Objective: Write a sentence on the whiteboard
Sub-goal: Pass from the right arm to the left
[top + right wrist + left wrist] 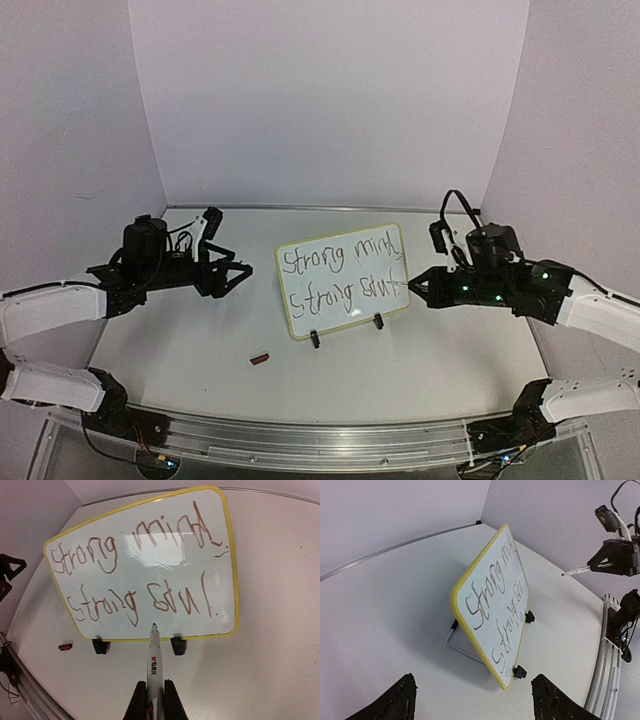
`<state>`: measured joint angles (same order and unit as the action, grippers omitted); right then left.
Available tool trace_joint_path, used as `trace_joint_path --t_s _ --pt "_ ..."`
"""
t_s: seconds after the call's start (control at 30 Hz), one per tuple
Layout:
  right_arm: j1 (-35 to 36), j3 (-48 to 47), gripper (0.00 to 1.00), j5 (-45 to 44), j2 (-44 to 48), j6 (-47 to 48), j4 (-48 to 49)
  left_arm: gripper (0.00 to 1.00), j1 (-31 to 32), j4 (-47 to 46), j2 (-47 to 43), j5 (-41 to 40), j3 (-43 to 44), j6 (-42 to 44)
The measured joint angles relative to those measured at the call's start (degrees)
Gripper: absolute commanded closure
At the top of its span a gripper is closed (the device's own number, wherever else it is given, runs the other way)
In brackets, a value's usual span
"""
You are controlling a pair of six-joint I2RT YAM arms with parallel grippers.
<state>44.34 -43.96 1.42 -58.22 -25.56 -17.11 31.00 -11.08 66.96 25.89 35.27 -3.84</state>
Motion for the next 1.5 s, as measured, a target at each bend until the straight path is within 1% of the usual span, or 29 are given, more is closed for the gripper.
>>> trace_joint_path --t_s 0.13,0.27,0.4,0.57,0.7,0.77,0.87,1.07,1.3,1.43,1.5 --pt "0.0 -6.9 1.0 9.8 -3.1 1.4 -5.7 0.23 4.2 4.8 -8.8 -2.6 1.5 0.3" --pt "0.0 -12.4 1.0 20.2 -7.9 2.0 -10.7 0.23 10.5 7.7 -9.5 -2.6 3.4 -0.7" --pt "0.0 -16.2 1.0 30.2 -12.7 2.0 -13.7 0.22 17.9 11.1 -5.8 -2.1 6.4 -0.6" --pt "0.0 -19.1 1.0 42.1 -18.1 1.2 -15.7 0.24 28.3 12.2 2.3 -1.9 11.3 1.0" --pt "0.5 -19.5 1.0 48.0 -20.6 0.2 -16.8 0.27 34.1 11.7 7.8 -2.1 13.5 2.7" --pt "1.0 -19.6 1.0 49.9 -21.1 -0.1 -17.3 0.3 35.5 10.6 9.5 -2.1 13.6 3.0" --pt "1.9 -20.0 1.0 51.9 -21.8 -0.4 -17.6 0.37 35.9 8.6 11.7 -2.0 13.9 3.4" --pt "3.9 -21.1 1.0 53.4 -24.2 -0.4 -17.7 0.57 36.4 6.1 15.9 -1.8 15.7 3.9" --pt "4.7 -21.6 1.0 53.3 -25.3 -0.2 -17.9 0.75 36.8 5.3 17.1 0.0 17.2 3.9" --pt "4.7 -22.5 1.0 52.9 -25.3 -0.1 -18.0 0.78 37.2 5.0 17.9 1.9 17.4 3.9" --pt "4.7 -22.6 1.0 52.9 -25.3 0.0 -18.3 0.83 37.4 5.2 18.5 2.4 17.8 3.9"
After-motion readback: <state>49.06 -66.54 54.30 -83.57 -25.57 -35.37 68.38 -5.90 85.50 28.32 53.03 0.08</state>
